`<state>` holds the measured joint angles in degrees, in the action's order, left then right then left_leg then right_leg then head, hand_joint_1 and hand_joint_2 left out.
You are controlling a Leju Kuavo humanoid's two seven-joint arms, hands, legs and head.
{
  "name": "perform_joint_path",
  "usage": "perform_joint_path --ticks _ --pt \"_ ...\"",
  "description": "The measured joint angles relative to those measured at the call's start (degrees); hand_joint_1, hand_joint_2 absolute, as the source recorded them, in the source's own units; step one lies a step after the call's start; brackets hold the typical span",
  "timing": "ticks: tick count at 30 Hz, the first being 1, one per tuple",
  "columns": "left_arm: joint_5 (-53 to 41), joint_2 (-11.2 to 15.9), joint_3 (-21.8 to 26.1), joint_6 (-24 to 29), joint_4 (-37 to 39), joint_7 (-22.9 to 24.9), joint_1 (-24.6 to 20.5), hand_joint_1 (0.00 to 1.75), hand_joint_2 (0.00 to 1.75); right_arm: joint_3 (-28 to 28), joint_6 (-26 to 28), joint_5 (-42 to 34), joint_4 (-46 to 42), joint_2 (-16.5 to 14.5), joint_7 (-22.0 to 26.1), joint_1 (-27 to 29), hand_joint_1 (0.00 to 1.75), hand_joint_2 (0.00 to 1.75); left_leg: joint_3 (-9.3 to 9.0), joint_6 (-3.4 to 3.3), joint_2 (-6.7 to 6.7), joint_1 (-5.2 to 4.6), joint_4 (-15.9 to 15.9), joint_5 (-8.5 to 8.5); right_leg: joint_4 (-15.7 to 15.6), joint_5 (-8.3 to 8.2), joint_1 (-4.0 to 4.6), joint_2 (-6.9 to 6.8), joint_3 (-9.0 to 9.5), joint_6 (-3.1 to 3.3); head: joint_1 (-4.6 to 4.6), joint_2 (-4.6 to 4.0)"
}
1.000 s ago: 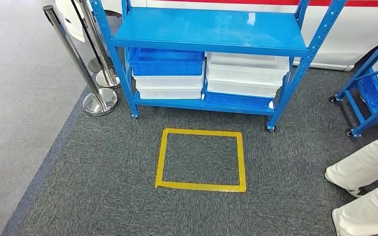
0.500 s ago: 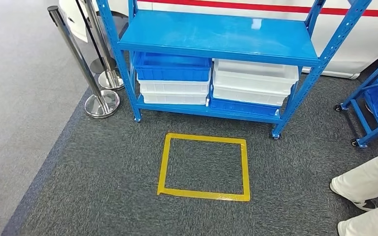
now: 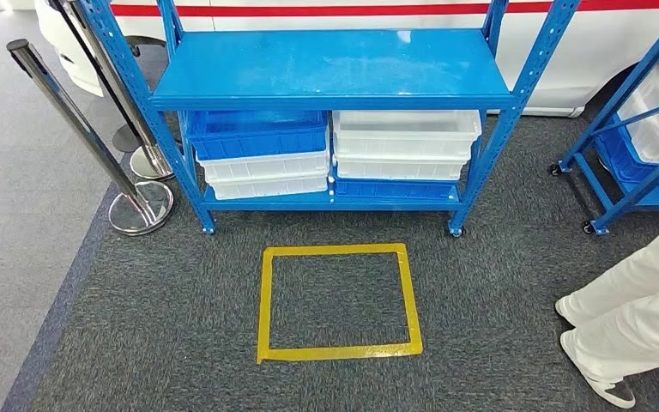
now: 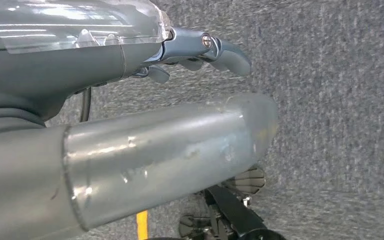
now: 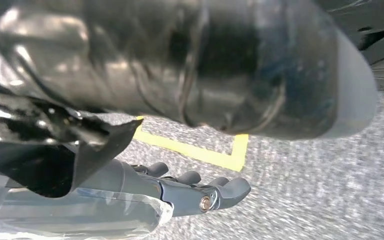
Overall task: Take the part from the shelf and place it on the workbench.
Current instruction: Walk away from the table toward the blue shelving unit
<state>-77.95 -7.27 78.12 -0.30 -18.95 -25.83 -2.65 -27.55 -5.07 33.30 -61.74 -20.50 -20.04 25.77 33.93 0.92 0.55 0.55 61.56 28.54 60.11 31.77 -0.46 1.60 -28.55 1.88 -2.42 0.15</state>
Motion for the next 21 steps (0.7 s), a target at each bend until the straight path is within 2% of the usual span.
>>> perform_joint_path --ticks 1,4,6,7,8,9,10,11,12,13,15,17,19,21 --pt "0.01 -0.01 0.00 -0.01 0.00 0.02 0.02 0.00 0.00 0.00 0.00 0.11 0.02 0.00 0.00 -0.03 0.00 0.00 -0.01 -0.21 0.01 -0.17 -1.10 -0.35 -0.01 0.20 0.03 0.05 0.10 -0.18 0.01 0.00" --pt "0.01 -0.01 0.00 -0.03 0.00 0.04 0.02 0.00 0.00 0.01 0.00 0.19 0.04 0.00 0.01 -0.12 0.00 0.00 0.14 -0.54 0.02 -0.41 -1.28 0.58 -0.01 0.32 0.05 0.11 0.08 -0.38 0.03 0.00" --pt "0.02 -0.03 -0.07 -0.04 -0.05 0.07 0.14 0.00 0.00 0.01 -0.02 0.22 0.08 0.01 0.00 -0.12 0.00 0.00 -0.64 -1.41 -0.06 -0.34 -1.83 -0.13 0.38 0.32 0.06 -0.11 0.51 -1.09 0.01 0.00" --pt "0.04 -0.07 -0.11 -0.04 -0.09 0.08 0.18 0.00 0.00 0.02 -0.03 0.24 0.12 0.01 0.01 -0.17 0.00 0.00 -1.53 -2.14 -0.11 -0.24 -2.41 -0.44 2.39 0.81 0.07 -0.39 -0.22 -1.62 0.00 0.00" --pt "0.07 -0.11 -0.16 -0.04 -0.14 0.09 0.20 0.00 0.00 0.03 -0.04 0.25 0.14 0.02 0.02 -0.23 0.00 0.00 -2.47 -2.84 -0.14 -0.16 -3.01 -0.67 5.37 1.79 0.07 -0.67 -1.62 -2.19 -0.01 0.00" --pt "0.09 -0.16 -0.20 -0.05 -0.20 0.09 0.17 0.00 0.00 0.05 -0.04 0.25 0.16 0.02 0.04 -0.29 0.00 0.00 -3.44 -3.30 -0.15 -0.07 -3.48 -0.40 9.03 3.22 0.04 -0.94 -3.78 -2.58 -0.02 0.00" --pt "0.13 -0.17 -0.20 -0.06 -0.26 0.09 0.12 0.00 0.00 0.07 -0.04 0.25 0.17 0.02 0.04 -0.34 0.00 0.00 -3.93 -3.52 -0.15 -0.11 -3.59 0.03 12.69 4.79 0.04 -1.04 -6.45 -2.73 -0.02 0.00" --pt "0.14 -0.19 -0.20 -0.06 -0.32 0.09 0.13 0.00 0.00 0.07 -0.04 0.25 0.18 0.02 0.04 -0.30 0.00 0.00 -4.37 -3.52 -0.15 -0.16 -3.58 0.47 14.44 5.58 0.04 -1.07 -8.20 -2.73 -0.03 0.00" --pt "0.15 -0.23 -0.20 -0.07 -0.37 0.09 0.20 0.00 0.00 0.07 -0.04 0.25 0.18 0.02 0.03 -0.21 0.00 0.00 -4.95 -3.48 -0.17 -0.20 -3.58 0.97 14.44 5.23 0.05 -1.09 -9.09 -2.65 -0.02 0.00" --pt "0.16 -0.28 -0.20 -0.08 -0.39 0.10 0.28 0.00 0.00 0.07 -0.04 0.25 0.19 0.02 0.02 -0.10 0.00 0.00 -5.65 -3.42 -0.20 -0.23 -3.59 1.48 12.80 3.76 0.07 -1.13 -9.12 -2.52 -0.02 0.00" --pt "0.16 -0.42 -0.21 -0.10 -0.42 0.11 0.38 0.00 0.00 0.05 -0.04 0.25 0.19 0.04 0.02 0.11 0.00 0.00 -7.17 -3.19 -0.20 -0.33 -3.61 2.63 6.12 -1.61 0.31 -1.33 -7.57 -2.04 -0.02 0.00" --pt "0.16 -0.56 -0.22 -0.14 -0.44 0.12 0.25 0.00 0.00 0.04 -0.05 0.24 0.20 0.07 0.03 0.17 0.00 0.00 -7.98 -2.65 -0.21 -0.45 -3.65 3.59 1.64 -4.36 0.73 -1.55 -6.66 -1.35 -0.08 0.00" --pt "0.16 -0.62 -0.22 -0.19 -0.51 0.14 0.07 0.00 0.00 0.05 -0.19 0.23 0.21 0.09 0.03 0.19 0.00 0.00 -8.46 -1.97 -0.19 -0.55 -3.43 3.86 0.89 -4.24 0.85 -1.55 -6.52 -0.73 -0.13 0.00" --pt "0.16 -0.64 -0.23 -0.25 -0.61 0.15 -0.01 0.00 0.00 0.06 -0.45 0.25 0.21 0.08 0.02 0.26 0.00 0.00 -8.14 -1.45 -0.18 -0.53 -1.61 3.68 0.25 -4.37 0.47 -1.43 -5.53 -0.16 -0.12 0.00"
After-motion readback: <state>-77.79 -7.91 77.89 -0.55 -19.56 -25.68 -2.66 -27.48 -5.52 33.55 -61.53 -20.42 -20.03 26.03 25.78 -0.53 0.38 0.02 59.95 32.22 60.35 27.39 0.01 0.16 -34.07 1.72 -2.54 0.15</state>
